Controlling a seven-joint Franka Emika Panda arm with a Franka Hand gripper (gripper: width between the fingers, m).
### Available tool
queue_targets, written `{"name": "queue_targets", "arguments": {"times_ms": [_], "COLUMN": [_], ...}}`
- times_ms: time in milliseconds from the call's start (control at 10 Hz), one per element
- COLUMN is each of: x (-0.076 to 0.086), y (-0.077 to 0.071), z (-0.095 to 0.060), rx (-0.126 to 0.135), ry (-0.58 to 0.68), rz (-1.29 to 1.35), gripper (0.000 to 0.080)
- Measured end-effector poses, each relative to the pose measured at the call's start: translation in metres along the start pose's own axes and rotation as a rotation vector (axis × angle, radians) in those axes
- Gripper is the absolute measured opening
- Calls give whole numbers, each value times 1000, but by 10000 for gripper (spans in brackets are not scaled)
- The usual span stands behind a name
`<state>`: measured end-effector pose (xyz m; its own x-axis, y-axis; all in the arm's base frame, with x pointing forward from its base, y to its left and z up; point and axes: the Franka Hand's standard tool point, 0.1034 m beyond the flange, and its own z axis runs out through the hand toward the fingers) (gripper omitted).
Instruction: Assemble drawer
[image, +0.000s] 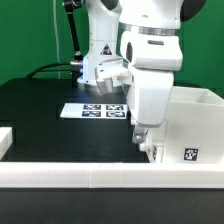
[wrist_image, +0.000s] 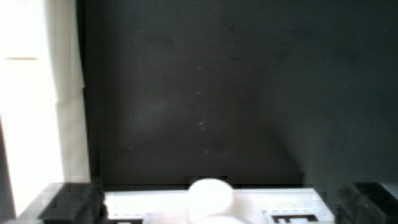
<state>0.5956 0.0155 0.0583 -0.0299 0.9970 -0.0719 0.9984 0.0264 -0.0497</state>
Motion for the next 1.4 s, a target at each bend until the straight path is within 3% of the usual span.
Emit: {"name": "queue_targets", "arguments": {"times_ms": [300, 500, 1100, 1400], "x": [-3, 3, -1, -21], "y": [2, 4, 2, 6], "z": [-1, -5, -4, -8], "rx": [-3, -6, 9, 7], "ry": [4, 3, -6, -4], "rz": [-62, -54, -9, -80], "gripper": [649, 649, 649, 649]}}
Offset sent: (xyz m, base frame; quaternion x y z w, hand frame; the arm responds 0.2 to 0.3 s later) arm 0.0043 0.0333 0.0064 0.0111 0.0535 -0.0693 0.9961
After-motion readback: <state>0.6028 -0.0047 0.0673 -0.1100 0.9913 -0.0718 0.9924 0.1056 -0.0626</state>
